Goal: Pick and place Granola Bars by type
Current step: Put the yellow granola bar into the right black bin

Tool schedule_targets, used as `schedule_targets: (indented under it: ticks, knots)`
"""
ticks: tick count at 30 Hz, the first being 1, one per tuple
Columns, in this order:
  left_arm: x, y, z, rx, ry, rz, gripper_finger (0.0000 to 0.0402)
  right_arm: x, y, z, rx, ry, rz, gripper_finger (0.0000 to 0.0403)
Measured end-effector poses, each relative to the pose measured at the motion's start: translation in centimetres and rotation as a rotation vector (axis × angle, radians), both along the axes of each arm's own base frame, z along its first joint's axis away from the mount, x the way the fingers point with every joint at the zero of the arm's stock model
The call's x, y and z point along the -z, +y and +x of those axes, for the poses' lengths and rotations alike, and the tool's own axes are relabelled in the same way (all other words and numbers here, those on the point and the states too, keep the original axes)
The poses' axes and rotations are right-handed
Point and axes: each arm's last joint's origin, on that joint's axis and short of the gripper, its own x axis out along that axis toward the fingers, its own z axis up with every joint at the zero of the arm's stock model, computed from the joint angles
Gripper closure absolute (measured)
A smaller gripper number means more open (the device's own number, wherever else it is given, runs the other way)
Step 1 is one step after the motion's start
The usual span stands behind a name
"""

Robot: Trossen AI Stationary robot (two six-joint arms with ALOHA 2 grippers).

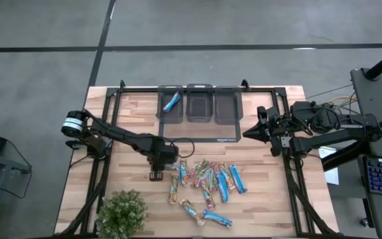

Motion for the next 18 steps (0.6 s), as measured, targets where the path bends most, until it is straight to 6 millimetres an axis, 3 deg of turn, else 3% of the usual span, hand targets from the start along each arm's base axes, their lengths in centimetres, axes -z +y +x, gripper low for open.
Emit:
schedule_targets:
  ticks: [18]
  knots:
    - [-5.4, 2.6, 3.6, -0.059, -0.204, 0.058, 0.0337, 0.0, 0.0, 0.0, -0.001, 0.000, 0.001, 0.0394]
